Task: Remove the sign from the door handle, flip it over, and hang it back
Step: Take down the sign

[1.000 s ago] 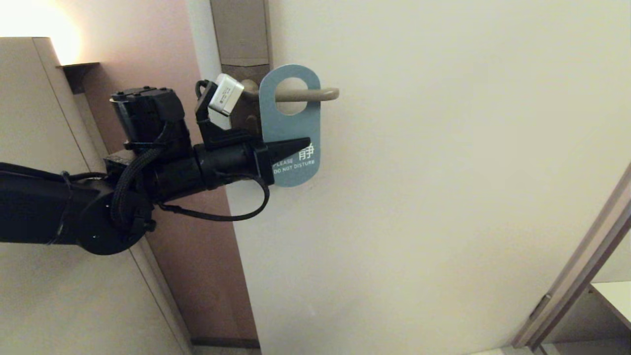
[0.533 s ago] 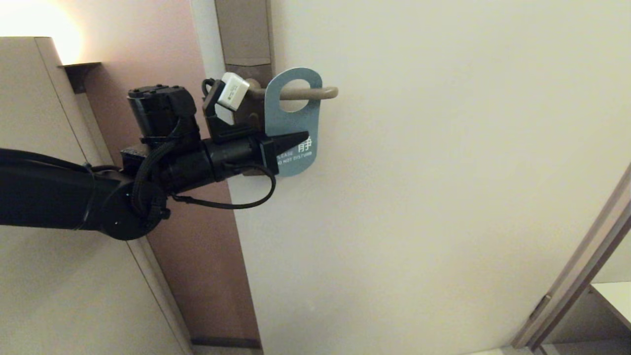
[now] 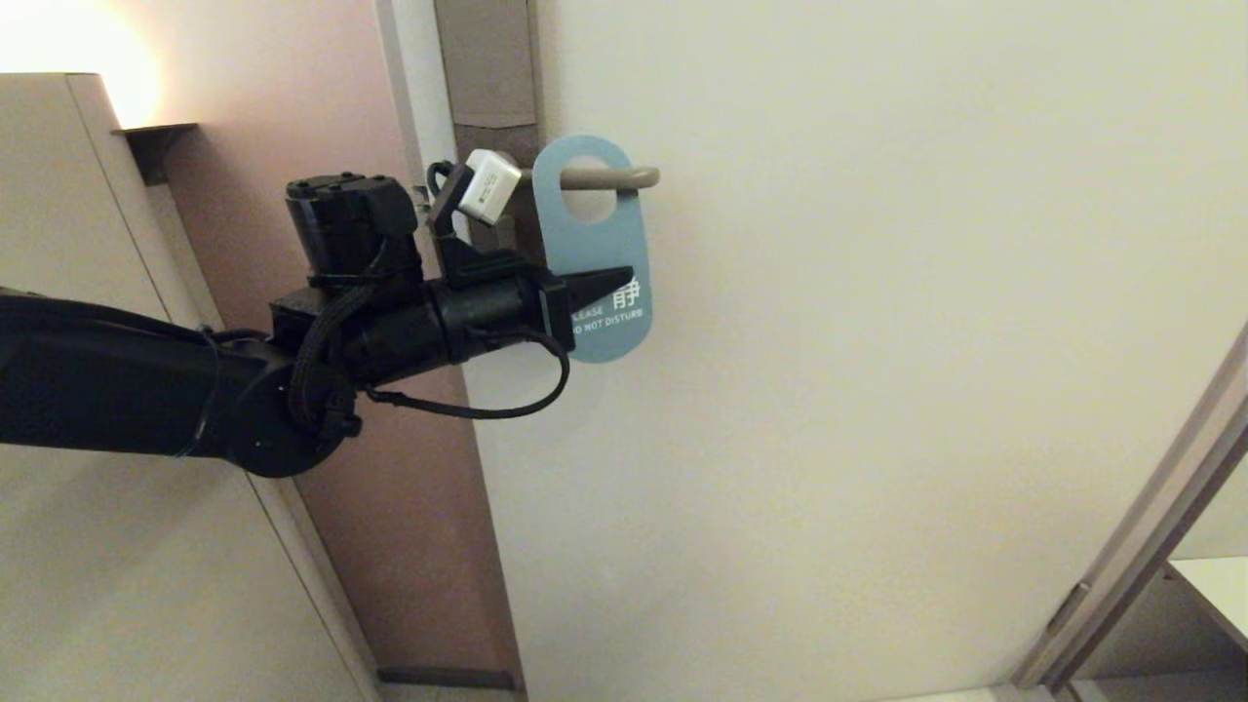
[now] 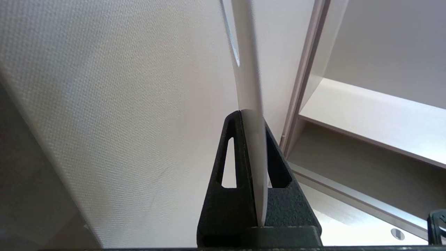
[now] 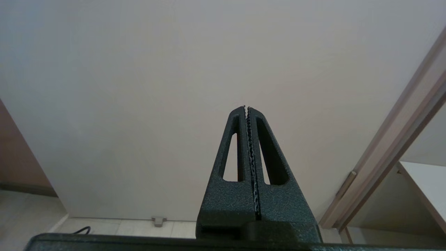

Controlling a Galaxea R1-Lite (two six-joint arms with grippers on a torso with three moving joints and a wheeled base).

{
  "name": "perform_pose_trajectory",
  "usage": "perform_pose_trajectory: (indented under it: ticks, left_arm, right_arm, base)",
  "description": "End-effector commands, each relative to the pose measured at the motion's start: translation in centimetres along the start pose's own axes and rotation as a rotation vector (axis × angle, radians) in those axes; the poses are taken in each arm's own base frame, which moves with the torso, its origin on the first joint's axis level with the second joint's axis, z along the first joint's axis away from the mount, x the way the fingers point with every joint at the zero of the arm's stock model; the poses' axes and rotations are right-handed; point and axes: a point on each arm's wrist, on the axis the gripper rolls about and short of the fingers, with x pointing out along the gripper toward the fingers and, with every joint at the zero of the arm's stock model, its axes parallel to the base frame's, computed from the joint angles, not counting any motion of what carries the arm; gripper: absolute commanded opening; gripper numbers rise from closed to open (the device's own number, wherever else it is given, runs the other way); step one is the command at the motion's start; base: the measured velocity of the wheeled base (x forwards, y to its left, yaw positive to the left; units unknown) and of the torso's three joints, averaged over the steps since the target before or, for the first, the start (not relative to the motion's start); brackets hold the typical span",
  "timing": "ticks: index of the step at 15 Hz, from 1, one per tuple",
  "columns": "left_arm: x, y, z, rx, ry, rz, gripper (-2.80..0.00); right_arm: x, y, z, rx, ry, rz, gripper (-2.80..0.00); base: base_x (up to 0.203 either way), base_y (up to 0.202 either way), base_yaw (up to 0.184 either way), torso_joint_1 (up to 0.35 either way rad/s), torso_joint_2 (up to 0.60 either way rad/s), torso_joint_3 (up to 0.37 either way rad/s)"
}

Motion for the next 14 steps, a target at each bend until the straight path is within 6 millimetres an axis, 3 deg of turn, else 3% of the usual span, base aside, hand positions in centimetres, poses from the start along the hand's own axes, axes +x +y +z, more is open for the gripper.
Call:
perform_pose_trajectory:
  ticks: [1,8,14]
  left_arm:
    - [0.2,0.0,0.1,0.002,-0.004,-0.006,-2.80]
    - [0.1,0.5,0.0,0.002,-0.006,0.025,-2.80]
    - [0.7,0.8,1.5,0.015,-0.026,0.025,-2.80]
  right_arm:
    - [0.0,0.0,0.0,-0.001,-0.001,0.001,-2.80]
    - [0.0,0.0,0.0,-0.001,-0.001,0.001,-2.80]
    - [0.0,0.0,0.0,-0.001,-0.001,0.001,-2.80]
  base:
    - [0.000,0.000,0.000,0.000,0.00,0.000]
    - [0.000,0.000,0.000,0.000,0.00,0.000]
    - [0.000,0.000,0.000,0.000,0.00,0.000]
